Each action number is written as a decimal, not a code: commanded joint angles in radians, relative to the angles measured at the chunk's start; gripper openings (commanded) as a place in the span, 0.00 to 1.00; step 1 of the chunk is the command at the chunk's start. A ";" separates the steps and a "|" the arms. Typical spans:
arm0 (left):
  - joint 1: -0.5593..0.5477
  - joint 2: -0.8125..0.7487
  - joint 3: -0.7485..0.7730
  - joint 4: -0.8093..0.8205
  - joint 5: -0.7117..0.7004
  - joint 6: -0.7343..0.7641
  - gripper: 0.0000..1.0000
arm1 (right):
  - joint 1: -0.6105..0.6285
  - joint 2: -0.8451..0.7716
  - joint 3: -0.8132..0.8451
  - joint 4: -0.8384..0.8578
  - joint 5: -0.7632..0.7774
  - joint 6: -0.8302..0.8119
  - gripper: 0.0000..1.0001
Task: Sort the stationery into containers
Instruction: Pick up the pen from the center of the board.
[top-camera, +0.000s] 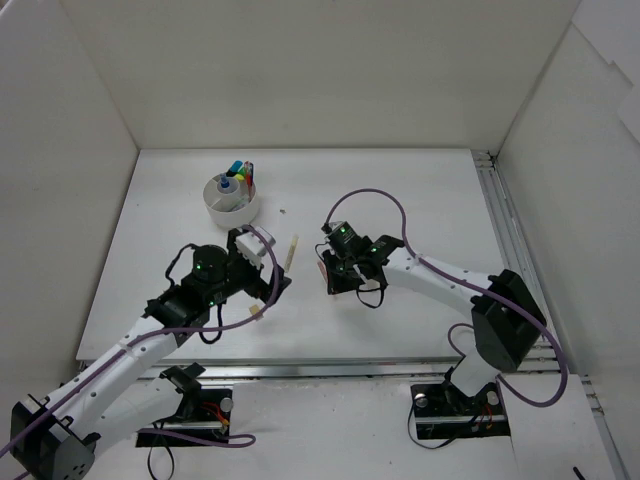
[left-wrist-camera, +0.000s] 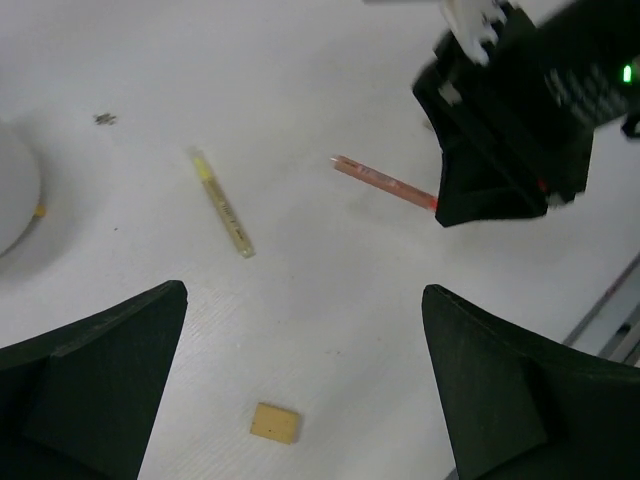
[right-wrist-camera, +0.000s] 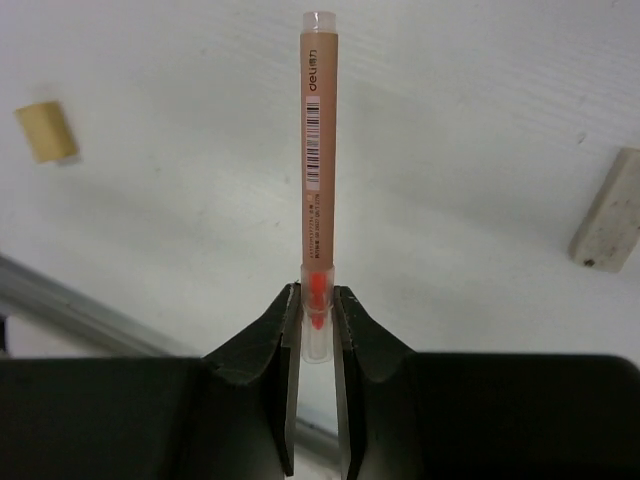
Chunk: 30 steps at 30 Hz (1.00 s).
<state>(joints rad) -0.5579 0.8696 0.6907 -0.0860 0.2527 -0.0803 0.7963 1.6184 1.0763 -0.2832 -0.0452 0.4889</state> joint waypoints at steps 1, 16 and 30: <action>-0.094 0.006 -0.008 0.078 0.110 0.217 1.00 | -0.048 -0.081 0.072 -0.158 -0.269 -0.059 0.00; -0.362 0.146 0.062 0.045 0.129 0.540 0.98 | -0.063 -0.138 0.209 -0.479 -0.788 -0.107 0.00; -0.450 0.138 0.073 0.078 0.135 0.580 0.48 | -0.068 -0.123 0.258 -0.505 -0.775 -0.110 0.00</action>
<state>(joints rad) -1.0019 1.0447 0.7258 -0.0700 0.3668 0.4740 0.7338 1.5204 1.2907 -0.7578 -0.7902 0.3904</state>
